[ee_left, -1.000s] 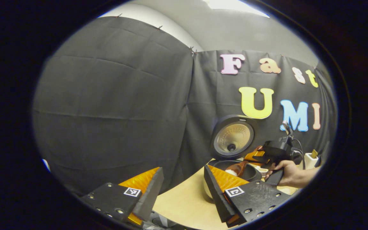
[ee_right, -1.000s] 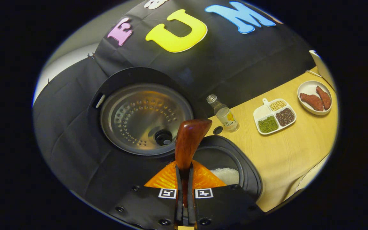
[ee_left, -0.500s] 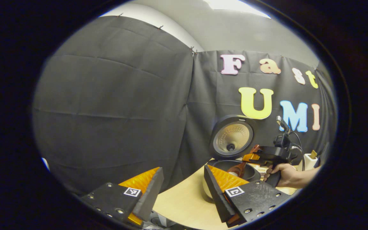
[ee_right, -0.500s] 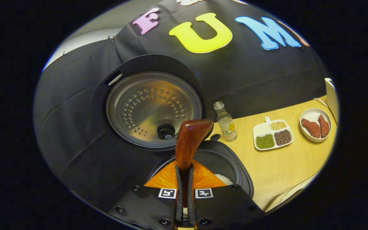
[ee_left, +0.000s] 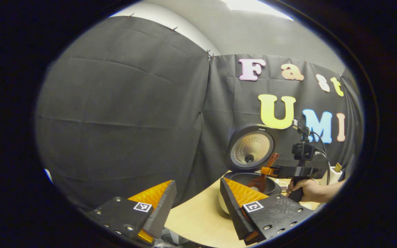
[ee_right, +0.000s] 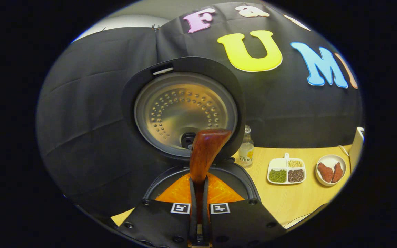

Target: Close the left gripper, press the button to open the rice cooker; take a wooden spoon from the chopstick holder with the right hand, scoop a spoonful of rice and pour it into the rice cooker, then put the wooden spoon back into the chopstick holder.

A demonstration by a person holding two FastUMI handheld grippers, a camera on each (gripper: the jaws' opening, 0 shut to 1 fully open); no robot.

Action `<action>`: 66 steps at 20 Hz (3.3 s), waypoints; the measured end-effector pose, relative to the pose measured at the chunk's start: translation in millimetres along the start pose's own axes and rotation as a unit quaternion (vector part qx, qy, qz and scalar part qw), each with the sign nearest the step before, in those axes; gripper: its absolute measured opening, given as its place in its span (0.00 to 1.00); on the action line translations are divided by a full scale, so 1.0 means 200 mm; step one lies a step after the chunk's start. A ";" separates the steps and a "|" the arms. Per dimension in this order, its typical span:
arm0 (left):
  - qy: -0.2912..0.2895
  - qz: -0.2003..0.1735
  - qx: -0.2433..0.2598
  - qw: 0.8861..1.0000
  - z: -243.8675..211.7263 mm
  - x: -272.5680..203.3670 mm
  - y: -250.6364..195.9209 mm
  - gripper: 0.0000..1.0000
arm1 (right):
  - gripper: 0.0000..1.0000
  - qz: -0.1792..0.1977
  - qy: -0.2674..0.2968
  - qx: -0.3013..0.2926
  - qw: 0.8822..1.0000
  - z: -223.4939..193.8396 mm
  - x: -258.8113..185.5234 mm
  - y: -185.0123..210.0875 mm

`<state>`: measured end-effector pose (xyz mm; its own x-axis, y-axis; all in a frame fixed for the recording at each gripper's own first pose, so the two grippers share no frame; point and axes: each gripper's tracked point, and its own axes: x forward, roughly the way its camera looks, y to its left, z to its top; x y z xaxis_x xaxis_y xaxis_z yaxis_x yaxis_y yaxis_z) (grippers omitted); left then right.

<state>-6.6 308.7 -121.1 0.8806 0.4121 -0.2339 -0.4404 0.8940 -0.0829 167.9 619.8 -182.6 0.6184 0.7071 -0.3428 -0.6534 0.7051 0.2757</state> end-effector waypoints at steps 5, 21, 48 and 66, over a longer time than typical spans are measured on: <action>0.001 -0.001 -0.003 1.000 -0.01 0.01 0.00 0.78 | 0.07 0.003 -0.015 -0.092 0.996 0.02 -0.02 0.01; -0.001 -0.002 -0.008 1.000 -0.03 0.04 -0.03 0.78 | 0.07 0.003 -0.084 -0.426 0.901 0.08 -0.09 0.07; -0.024 -0.058 0.013 0.998 0.11 0.10 -0.29 0.78 | 0.07 0.012 -0.031 0.191 0.981 0.31 -0.27 -0.42; -0.043 -0.176 0.012 0.983 0.18 0.18 -0.89 0.79 | 0.07 -0.127 -0.125 0.233 0.956 0.47 -0.97 -1.25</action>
<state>109.1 170.7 -79.3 0.9896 0.0891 -0.1129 -0.1026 0.9874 -0.1205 252.8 311.9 -100.5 0.8546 0.4589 -0.2431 -0.2382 0.7624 0.6017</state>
